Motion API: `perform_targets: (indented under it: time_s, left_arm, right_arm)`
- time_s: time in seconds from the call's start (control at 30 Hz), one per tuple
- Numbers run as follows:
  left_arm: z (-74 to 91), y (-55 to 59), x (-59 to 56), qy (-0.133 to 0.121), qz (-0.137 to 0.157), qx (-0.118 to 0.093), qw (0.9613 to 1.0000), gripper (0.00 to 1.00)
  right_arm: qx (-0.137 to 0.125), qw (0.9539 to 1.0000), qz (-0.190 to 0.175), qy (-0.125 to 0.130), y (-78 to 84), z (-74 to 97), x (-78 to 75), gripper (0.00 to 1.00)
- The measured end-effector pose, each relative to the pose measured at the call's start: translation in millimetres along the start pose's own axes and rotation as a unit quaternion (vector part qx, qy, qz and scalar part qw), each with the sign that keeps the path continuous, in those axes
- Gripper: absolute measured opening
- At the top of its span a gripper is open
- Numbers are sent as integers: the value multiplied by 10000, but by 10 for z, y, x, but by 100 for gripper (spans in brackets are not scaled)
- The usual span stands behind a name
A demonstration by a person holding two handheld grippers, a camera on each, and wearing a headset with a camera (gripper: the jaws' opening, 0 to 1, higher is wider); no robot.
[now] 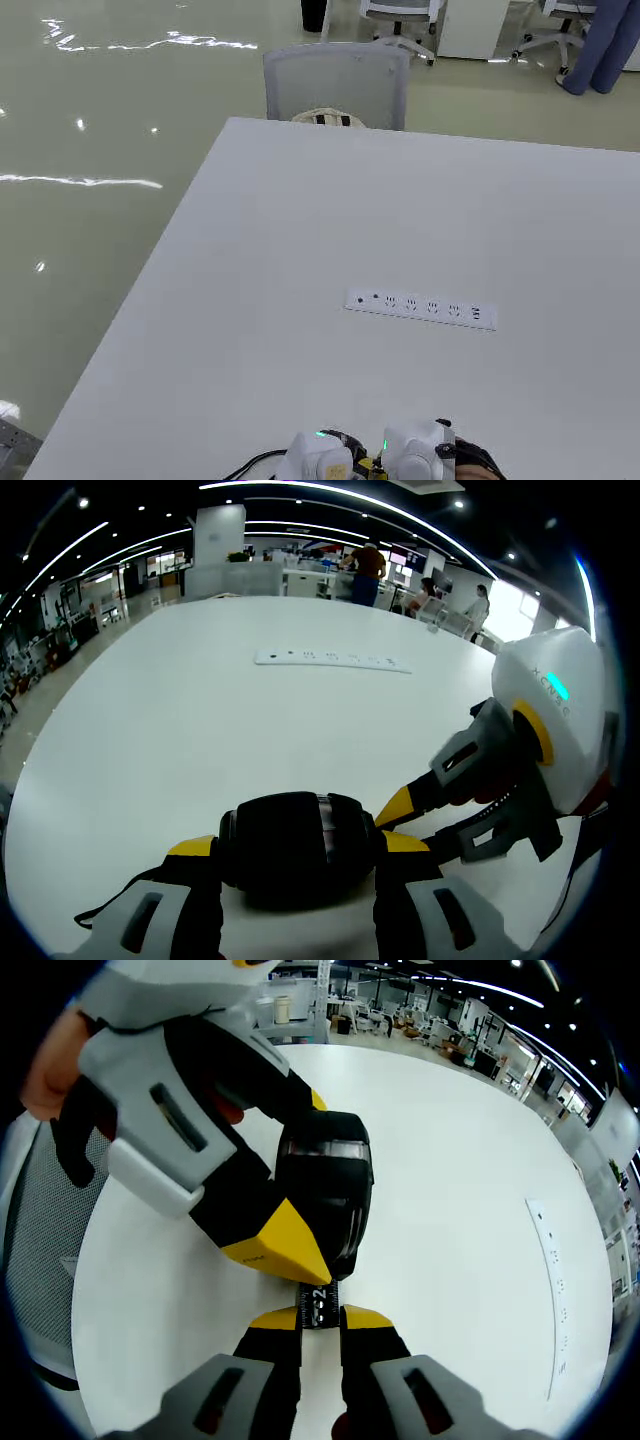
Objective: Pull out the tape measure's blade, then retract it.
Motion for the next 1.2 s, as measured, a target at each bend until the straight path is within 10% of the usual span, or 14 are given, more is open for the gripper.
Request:
perform_targets:
  time_s: [1.2]
  left_arm:
    - [7,-2,2,35,11,6,10000,57]
  right_arm:
    - [-136,9999,-28,-88,-126,-57,9,14]
Point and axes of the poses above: the centre of the closed fingertips' face, and the gripper's own axes: z roughly backward along the fingers, x roughly to its left, y roughly out of its underside, the point moved 3 cm from there along z, roughly backward along the fingers, and after that the axes turned 8 degrees about x, right-handed, at the moved point
